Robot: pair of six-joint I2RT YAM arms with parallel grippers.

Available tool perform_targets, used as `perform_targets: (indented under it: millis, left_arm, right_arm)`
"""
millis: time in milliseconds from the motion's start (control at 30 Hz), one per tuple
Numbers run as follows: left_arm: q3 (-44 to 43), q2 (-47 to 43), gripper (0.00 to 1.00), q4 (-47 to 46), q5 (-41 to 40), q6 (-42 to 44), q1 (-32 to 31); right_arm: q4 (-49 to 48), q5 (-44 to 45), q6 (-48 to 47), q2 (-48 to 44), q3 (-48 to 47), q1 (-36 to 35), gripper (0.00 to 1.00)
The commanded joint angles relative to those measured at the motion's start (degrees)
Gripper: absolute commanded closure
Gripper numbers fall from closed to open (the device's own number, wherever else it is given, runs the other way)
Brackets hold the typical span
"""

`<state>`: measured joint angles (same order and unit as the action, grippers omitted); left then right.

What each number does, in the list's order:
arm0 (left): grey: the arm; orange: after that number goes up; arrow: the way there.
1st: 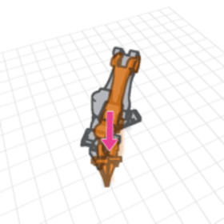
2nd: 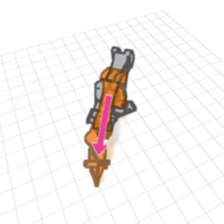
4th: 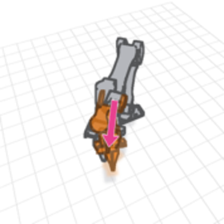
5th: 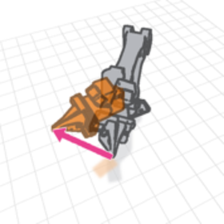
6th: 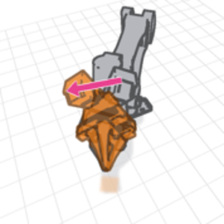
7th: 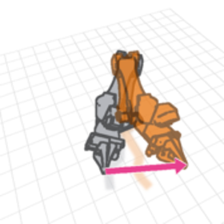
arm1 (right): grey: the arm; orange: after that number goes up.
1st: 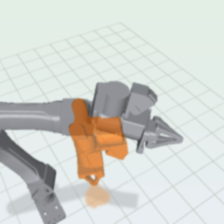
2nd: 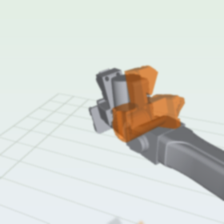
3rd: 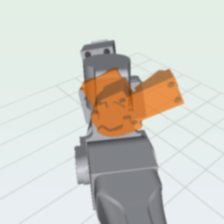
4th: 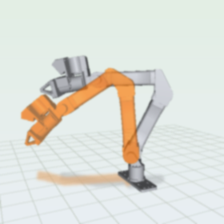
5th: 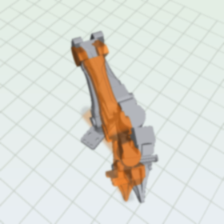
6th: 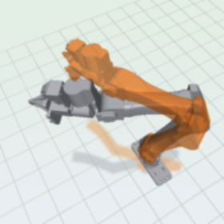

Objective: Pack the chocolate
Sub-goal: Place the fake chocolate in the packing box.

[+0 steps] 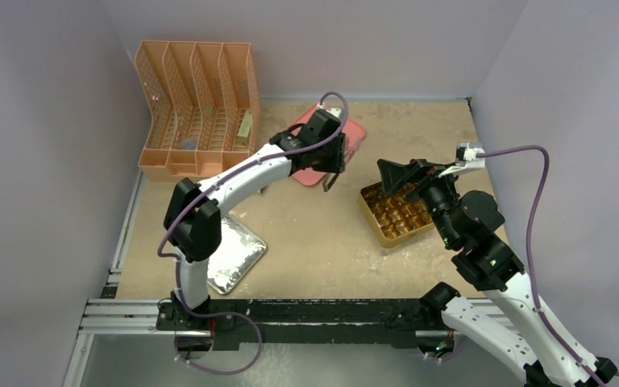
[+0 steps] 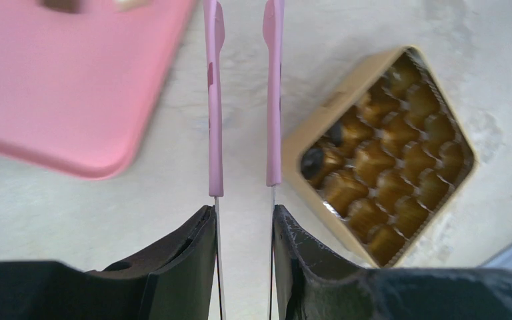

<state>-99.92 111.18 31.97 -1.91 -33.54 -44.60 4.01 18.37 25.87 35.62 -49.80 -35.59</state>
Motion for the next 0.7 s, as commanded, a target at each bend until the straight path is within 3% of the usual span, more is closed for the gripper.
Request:
perform_targets:
  millis: [0, 167, 667]
  left_arm:
    - [2.4, -4.9, 0.67, 1.2, -3.0, 2.0, 4.9]
    - [3.6, -4.7, 0.67, 3.3, -6.5, 4.1, 8.1]
    - [-0.6, 2.1, 0.64, 5.1, -4.9, 8.3, 11.0]
  right_arm:
    - [-2.0, -0.5, -0.6, 0.1, -1.6, 0.2, 0.01]
    - [-1.9, -0.5, -0.7, 0.3, -1.4, 0.2, 0.01]
    - [-2.0, -0.7, -0.6, 0.5, -1.0, 0.1, 0.01]
